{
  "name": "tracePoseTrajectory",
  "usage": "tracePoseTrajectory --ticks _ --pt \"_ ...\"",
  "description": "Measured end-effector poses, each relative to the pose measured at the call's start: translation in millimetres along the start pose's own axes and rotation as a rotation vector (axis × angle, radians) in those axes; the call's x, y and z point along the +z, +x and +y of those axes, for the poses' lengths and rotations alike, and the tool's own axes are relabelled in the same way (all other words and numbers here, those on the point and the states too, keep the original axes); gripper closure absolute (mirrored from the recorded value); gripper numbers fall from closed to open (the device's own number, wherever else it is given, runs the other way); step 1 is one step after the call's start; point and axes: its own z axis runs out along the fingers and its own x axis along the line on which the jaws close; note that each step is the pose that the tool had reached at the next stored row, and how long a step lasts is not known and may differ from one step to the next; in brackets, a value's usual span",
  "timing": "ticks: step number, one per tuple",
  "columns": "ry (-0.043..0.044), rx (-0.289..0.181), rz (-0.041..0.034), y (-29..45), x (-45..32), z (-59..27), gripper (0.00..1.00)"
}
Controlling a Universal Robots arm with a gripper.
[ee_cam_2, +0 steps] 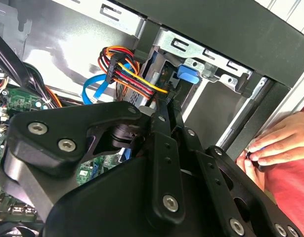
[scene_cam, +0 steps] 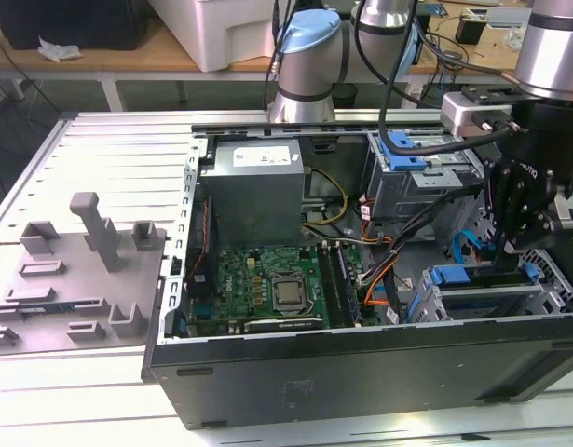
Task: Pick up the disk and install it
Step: 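Insert the first disk wire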
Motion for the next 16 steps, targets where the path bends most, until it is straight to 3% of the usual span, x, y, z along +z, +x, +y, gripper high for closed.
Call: tracePoseTrajectory --ticks 16 --pt "-0.0001 0.000 -0.0001 0.3 -1.5 -0.1 0.83"
